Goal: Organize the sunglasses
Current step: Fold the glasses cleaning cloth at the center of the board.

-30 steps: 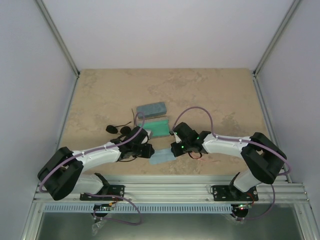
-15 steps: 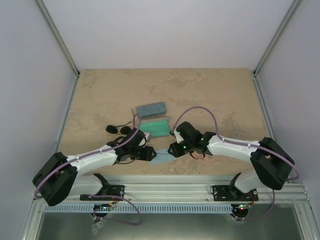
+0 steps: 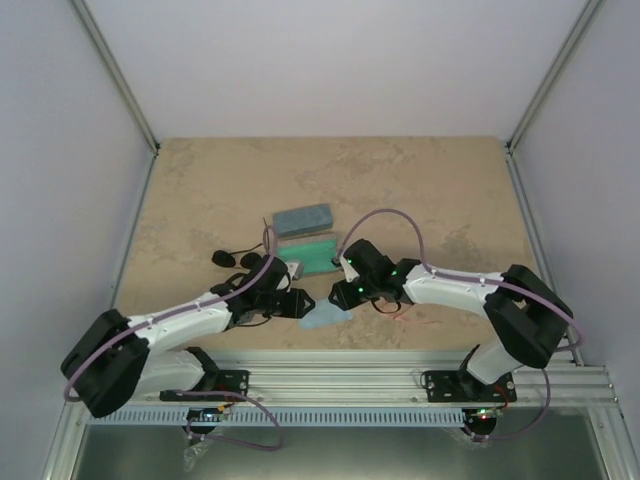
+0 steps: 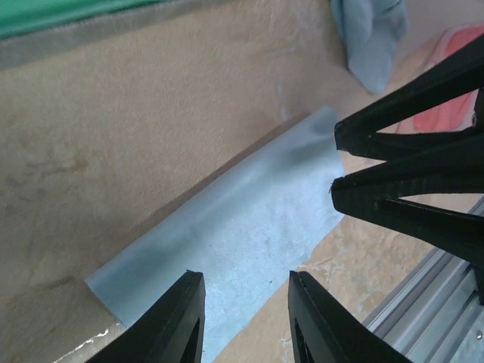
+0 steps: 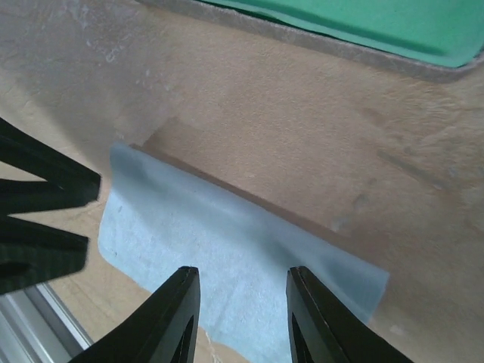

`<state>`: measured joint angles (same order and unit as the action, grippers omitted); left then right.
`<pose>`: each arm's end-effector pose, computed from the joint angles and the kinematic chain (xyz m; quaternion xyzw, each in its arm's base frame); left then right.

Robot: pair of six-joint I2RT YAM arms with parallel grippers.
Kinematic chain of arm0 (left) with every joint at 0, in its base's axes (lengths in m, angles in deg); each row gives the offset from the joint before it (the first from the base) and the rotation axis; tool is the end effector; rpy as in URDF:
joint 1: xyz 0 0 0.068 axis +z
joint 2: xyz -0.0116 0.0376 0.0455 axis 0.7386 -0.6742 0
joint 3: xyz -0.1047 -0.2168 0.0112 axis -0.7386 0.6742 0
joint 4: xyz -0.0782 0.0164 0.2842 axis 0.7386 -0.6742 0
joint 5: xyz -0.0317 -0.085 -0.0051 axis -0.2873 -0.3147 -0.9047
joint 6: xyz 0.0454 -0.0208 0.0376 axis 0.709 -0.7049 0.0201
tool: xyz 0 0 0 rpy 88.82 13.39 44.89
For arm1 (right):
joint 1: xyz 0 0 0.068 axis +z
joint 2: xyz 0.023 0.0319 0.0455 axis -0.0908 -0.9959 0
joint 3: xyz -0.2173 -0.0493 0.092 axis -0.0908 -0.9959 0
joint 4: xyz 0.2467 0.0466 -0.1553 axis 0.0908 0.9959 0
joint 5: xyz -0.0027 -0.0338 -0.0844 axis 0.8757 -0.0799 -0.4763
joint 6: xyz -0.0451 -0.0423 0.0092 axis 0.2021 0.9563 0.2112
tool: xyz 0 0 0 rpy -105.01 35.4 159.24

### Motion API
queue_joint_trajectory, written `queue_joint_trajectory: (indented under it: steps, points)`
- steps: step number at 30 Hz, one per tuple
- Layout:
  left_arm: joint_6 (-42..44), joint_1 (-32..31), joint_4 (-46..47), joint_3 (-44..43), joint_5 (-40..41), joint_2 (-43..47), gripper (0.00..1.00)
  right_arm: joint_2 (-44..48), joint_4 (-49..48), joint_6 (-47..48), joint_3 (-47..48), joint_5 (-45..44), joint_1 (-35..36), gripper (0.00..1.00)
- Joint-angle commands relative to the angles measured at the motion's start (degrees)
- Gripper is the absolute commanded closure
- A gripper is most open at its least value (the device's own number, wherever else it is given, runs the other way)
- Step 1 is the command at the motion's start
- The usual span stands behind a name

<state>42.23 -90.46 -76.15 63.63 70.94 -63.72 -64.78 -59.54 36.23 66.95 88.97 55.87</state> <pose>0.1795 -0.1848 0.0953 0.1057 0.9216 -0.3244 0.1850 0.1986 0.2590 0.0977 -0.2081 0.9296 0.2650 0.1491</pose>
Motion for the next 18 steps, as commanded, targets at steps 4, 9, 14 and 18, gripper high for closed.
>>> queue_joint_trajectory:
  steps: [4,9,14,18]
  points:
    - [-0.6,0.05,3.32,0.63,-4.04,-6.36,0.69,-5.47,-1.95,-0.55,2.19,0.51,1.2,0.68]
    - [-1.96,0.05,-3.48,-0.19,2.02,-9.32,0.68,-7.79,2.03,-0.92,1.94,-5.96,1.25,0.67]
    - [-3.36,-0.27,-8.98,0.44,7.32,-10.88,0.69,-7.18,10.05,-4.24,1.99,-19.78,1.36,0.67]
    - [-3.32,-0.87,-12.89,-3.11,8.28,-9.9,0.69,-5.48,19.41,-7.83,5.91,-30.58,2.77,0.66]
